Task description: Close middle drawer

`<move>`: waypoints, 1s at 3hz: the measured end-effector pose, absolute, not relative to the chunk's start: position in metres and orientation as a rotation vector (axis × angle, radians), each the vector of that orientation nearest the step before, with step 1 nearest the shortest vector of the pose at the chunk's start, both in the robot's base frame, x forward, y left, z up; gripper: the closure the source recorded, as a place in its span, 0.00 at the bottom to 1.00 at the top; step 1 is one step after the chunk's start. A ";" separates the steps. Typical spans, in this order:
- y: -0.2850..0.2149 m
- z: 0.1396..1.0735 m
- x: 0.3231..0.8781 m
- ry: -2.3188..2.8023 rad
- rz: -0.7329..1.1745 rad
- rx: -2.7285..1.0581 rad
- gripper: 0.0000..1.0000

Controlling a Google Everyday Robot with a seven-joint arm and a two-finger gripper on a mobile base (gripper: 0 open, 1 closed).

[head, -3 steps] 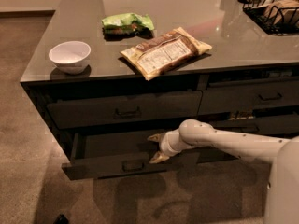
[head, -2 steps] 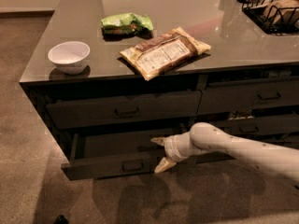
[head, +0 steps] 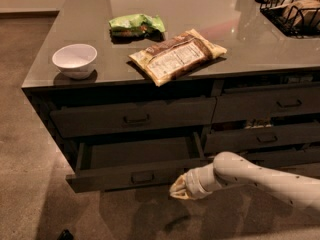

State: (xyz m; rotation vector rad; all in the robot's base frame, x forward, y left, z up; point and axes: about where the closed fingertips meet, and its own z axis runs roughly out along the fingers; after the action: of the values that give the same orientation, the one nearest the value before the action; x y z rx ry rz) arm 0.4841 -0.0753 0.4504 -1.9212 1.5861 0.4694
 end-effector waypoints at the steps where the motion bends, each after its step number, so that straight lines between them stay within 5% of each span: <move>1: -0.074 0.419 0.471 1.624 0.487 -1.935 0.95; 3: -0.064 0.413 0.482 1.582 0.488 -1.836 1.00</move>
Offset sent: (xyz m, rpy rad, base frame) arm -0.0126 0.0007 -0.0272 -0.0196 0.0315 -0.0030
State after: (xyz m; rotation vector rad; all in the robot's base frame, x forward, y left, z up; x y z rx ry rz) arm 0.4824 -0.0641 0.4132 -1.8361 1.5816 0.4883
